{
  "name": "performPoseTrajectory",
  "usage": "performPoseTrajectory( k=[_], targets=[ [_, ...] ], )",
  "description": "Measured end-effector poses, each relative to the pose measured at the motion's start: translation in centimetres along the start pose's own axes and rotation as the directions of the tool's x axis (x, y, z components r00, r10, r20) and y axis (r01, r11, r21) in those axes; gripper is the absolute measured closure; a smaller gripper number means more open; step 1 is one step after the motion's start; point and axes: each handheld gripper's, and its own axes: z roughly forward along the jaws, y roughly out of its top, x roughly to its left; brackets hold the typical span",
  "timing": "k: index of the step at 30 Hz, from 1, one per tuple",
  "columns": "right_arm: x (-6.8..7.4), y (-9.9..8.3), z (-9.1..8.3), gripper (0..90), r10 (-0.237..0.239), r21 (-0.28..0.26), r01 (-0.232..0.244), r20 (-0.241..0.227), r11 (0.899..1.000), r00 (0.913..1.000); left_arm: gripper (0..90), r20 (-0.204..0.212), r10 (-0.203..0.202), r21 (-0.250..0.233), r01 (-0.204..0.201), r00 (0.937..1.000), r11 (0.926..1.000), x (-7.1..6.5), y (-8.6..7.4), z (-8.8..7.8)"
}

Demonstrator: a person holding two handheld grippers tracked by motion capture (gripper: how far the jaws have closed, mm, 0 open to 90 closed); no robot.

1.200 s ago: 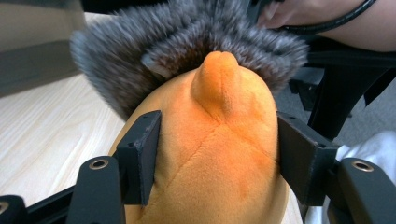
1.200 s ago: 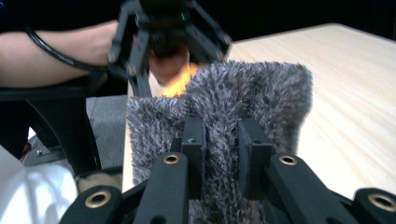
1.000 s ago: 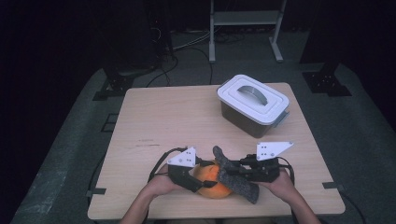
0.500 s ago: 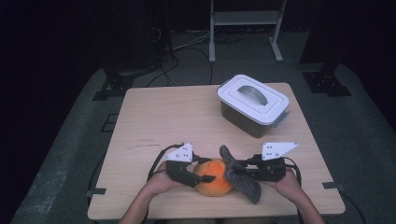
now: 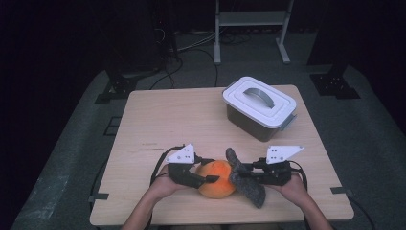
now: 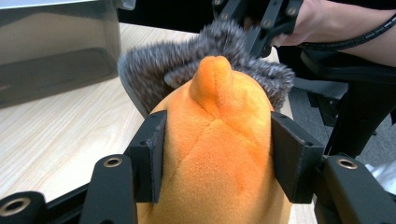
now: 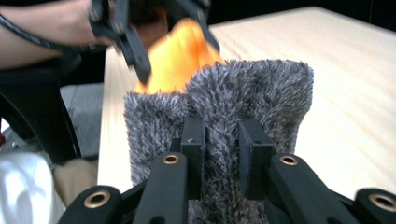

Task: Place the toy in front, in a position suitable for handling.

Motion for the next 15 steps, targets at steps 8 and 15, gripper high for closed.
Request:
performPoseTrajectory(
  k=[8,15],
  targets=[
    [0.4,0.2,0.8,73.9,-0.006,-0.020,0.006,-0.010,1.000,0.9999,43.4,-0.046,0.017,0.000,-0.017,0.9988,0.9999,-0.2,0.4,-0.1],
    [0.4,0.5,1.0,74.0,-0.015,-0.028,0.016,0.018,0.999,0.9997,43.6,-0.044,0.015,0.003,-0.015,0.9989,0.9999,-0.2,0.4,0.0]
  ],
)
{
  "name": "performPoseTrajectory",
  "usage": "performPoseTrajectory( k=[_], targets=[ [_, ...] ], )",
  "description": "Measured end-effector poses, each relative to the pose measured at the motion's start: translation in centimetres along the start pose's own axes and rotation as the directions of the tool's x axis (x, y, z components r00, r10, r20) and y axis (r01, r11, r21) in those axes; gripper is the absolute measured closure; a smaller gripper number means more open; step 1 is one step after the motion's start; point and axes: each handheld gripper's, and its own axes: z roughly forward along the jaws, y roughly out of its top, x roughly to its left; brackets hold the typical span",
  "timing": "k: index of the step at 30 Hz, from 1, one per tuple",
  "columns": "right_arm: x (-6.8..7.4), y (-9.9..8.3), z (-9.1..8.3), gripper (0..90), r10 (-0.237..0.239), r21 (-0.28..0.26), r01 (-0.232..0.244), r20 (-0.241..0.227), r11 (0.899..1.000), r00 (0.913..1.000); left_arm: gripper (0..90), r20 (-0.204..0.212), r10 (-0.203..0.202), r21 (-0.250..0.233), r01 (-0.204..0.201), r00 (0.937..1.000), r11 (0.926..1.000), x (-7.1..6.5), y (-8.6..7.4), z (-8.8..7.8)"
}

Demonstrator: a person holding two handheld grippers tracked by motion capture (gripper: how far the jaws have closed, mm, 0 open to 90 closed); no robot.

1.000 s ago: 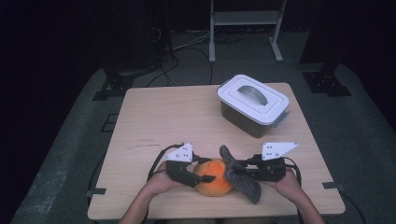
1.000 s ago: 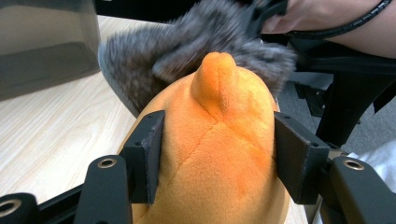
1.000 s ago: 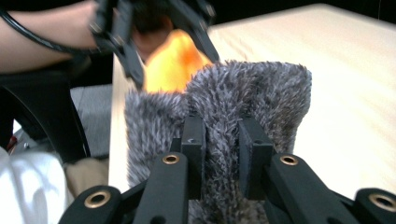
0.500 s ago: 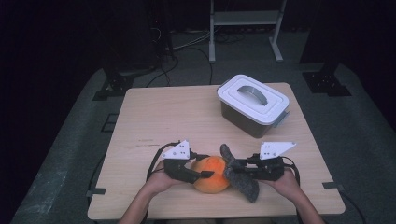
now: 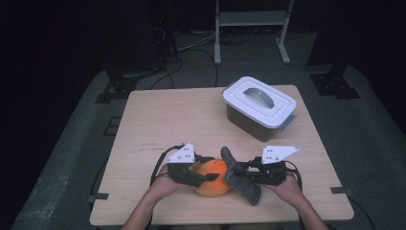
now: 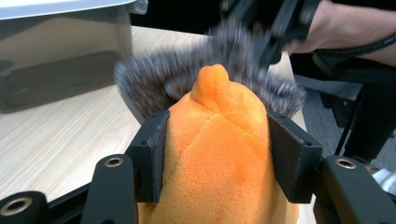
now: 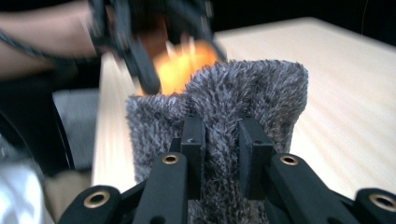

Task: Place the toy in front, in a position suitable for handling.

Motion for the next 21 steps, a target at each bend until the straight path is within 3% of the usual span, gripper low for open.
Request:
performPoseTrajectory(
  k=[1,3,10,15,19,21],
  targets=[
    [0.3,0.6,-0.4,74.1,0.005,-0.064,-0.006,-0.008,0.998,1.0000,43.3,0.005,0.010,0.009,-0.010,0.9999,0.9999,-0.2,0.1,0.4],
    [0.4,0.8,-0.4,74.1,0.009,-0.076,-0.010,-0.012,0.997,0.9999,43.0,0.006,0.020,0.016,-0.020,0.9998,0.9997,-0.3,0.1,0.5],
    [0.4,0.0,0.6,74.0,0.025,-0.022,-0.026,-0.040,0.999,0.9989,33.2,0.023,0.001,0.031,-0.002,0.9997,0.9995,-0.3,0.1,0.7],
    [0.1,-0.4,0.5,74.0,0.035,-0.009,-0.035,-0.038,0.999,0.9987,17.4,0.002,-0.026,0.064,0.026,0.9996,0.9976,0.2,0.0,0.4],
    [-0.3,-0.9,0.2,73.8,0.049,0.005,-0.049,-0.030,0.999,0.9983,23.4,0.020,-0.039,0.055,0.038,0.9991,0.9978,0.5,-0.7,0.2],
    [-0.5,-1.1,0.3,73.6,0.045,0.025,-0.044,-0.023,0.999,0.9987,30.8,0.023,-0.030,0.060,0.028,0.9993,0.9978,0.5,-0.7,0.2]
  ],
)
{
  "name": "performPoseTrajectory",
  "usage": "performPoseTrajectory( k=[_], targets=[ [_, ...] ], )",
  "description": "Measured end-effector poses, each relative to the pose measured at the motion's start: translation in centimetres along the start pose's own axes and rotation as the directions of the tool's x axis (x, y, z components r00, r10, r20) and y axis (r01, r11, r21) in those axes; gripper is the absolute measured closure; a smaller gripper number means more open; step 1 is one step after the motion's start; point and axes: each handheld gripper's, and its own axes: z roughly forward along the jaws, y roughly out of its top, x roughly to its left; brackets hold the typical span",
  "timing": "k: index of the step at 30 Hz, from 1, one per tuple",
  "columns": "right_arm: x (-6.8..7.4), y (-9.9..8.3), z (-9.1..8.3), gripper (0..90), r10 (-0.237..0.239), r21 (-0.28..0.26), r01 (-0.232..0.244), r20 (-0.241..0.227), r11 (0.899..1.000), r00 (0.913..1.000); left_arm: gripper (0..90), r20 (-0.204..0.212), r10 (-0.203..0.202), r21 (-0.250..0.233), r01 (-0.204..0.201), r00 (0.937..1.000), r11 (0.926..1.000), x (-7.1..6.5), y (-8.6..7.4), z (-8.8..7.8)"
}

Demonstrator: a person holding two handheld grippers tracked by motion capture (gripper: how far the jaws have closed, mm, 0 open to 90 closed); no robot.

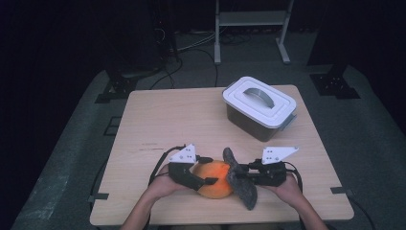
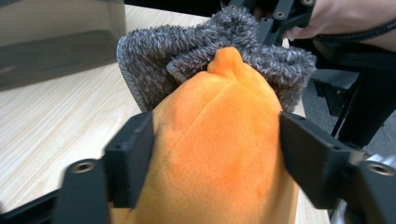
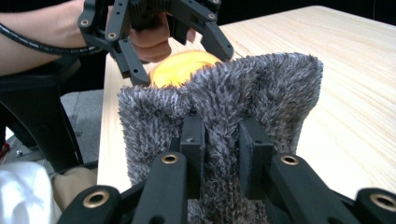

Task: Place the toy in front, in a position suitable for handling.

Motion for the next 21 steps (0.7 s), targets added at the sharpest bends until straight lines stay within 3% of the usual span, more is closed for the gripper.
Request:
performPoseTrajectory(
  k=[6,8,12,15,17,21],
  targets=[
    [-0.4,-0.5,-0.1,73.7,0.002,0.057,-0.003,0.019,0.998,0.9998,33.8,0.002,-0.012,-0.014,0.012,0.9999,0.9998,0.2,-0.4,-0.2],
    [-0.2,0.0,-0.5,74.1,-0.010,0.023,0.010,0.030,1.000,0.9995,34.0,0.011,-0.002,-0.013,0.002,0.9999,0.9999,0.1,-0.3,-0.1],
    [0.2,1.3,-1.2,74.1,-0.013,-0.087,0.013,0.005,0.996,0.9999,34.2,0.023,0.030,0.001,-0.030,0.9993,0.9996,-0.5,-0.1,0.6],
    [0.6,1.7,-1.2,74.1,-0.018,-0.104,0.017,-0.008,0.994,0.9998,33.3,0.020,0.038,0.005,-0.038,0.9991,0.9993,-0.7,0.1,0.9],
    [1.0,1.6,-0.6,73.9,-0.045,-0.051,0.045,0.005,0.998,0.9990,33.1,0.013,0.049,0.013,-0.049,0.9987,0.9987,-0.9,0.2,1.0],
    [0.4,0.9,-0.6,73.7,-0.037,0.007,0.037,0.022,0.999,0.9991,33.1,0.002,0.036,0.012,-0.036,0.9994,0.9993,-0.7,0.3,0.9]
  ],
)
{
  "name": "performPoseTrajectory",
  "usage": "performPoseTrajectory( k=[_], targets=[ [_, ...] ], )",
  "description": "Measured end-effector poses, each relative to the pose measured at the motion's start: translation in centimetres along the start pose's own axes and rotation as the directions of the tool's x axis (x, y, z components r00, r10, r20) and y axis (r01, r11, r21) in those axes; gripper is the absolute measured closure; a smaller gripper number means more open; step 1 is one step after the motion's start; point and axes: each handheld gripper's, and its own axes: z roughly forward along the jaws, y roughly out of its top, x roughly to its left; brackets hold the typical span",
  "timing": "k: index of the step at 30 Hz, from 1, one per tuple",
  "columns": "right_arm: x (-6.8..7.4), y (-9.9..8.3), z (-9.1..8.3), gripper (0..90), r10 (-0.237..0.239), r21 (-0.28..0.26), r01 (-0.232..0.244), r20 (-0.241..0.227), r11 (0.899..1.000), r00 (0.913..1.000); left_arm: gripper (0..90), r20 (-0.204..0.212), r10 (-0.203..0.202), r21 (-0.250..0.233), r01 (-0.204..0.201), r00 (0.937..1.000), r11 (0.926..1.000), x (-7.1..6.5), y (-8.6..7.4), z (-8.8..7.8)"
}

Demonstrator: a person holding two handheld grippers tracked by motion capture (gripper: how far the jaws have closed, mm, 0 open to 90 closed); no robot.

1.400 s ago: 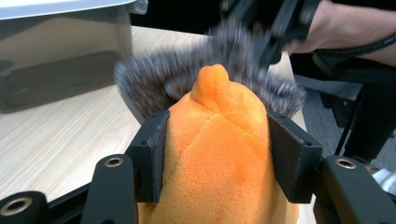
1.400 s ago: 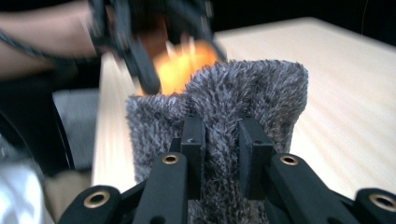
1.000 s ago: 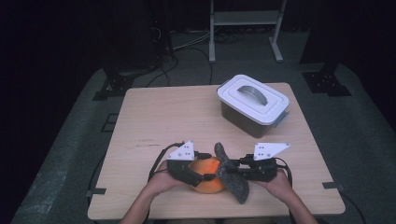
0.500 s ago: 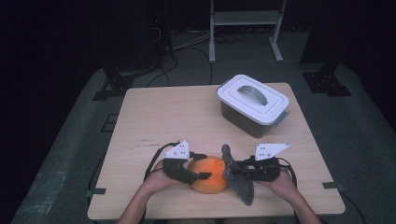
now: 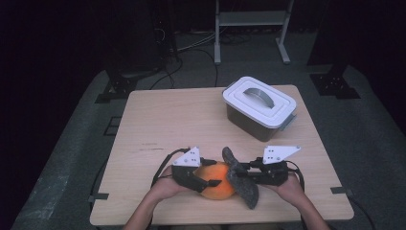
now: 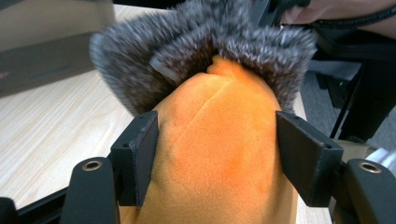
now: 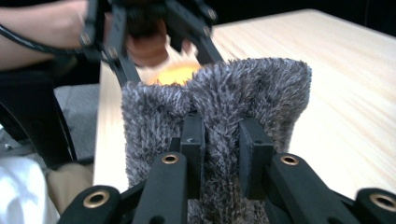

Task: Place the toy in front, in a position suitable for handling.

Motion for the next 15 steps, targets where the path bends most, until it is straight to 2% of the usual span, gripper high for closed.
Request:
performPoseTrajectory(
  k=[2,4,5,7,9,12,15],
  targets=[
    [-0.2,-0.4,-0.2,73.8,0.008,0.015,-0.008,0.012,1.000,0.9999,33.1,0.004,-0.024,-0.011,0.024,0.9997,0.9996,0.3,-0.2,-0.1],
    [-0.1,-0.3,-0.4,73.9,0.009,0.001,-0.009,0.014,1.000,0.9999,33.0,0.001,-0.023,-0.012,0.023,0.9997,0.9997,0.3,-0.1,-0.1],
    [0.1,0.3,-0.7,74.1,-0.001,-0.040,0.002,0.014,0.999,0.9999,32.9,0.001,-0.021,-0.009,0.021,0.9998,0.9997,0.3,-0.1,0.0],
    [0.5,1.0,-0.9,74.1,-0.010,-0.082,0.010,0.005,0.997,0.9999,32.7,-0.001,-0.011,-0.013,0.011,0.9999,0.9999,0.1,0.0,0.3],
    [0.7,1.3,-0.5,74.0,-0.027,-0.072,0.027,0.003,0.997,0.9996,31.9,-0.002,-0.004,-0.009,0.004,1.0000,1.0000,-0.1,0.2,0.5],
    [0.8,1.0,0.1,74.0,-0.028,-0.046,0.028,0.006,0.999,0.9996,30.3,0.009,0.002,0.001,-0.002,1.0000,1.0000,-0.2,0.3,0.7],
    [0.6,0.5,0.2,73.9,-0.017,-0.021,0.017,-0.005,1.000,0.9998,24.9,0.015,-0.002,-0.001,0.002,0.9999,1.0000,-0.2,0.4,0.6]
  ],
)
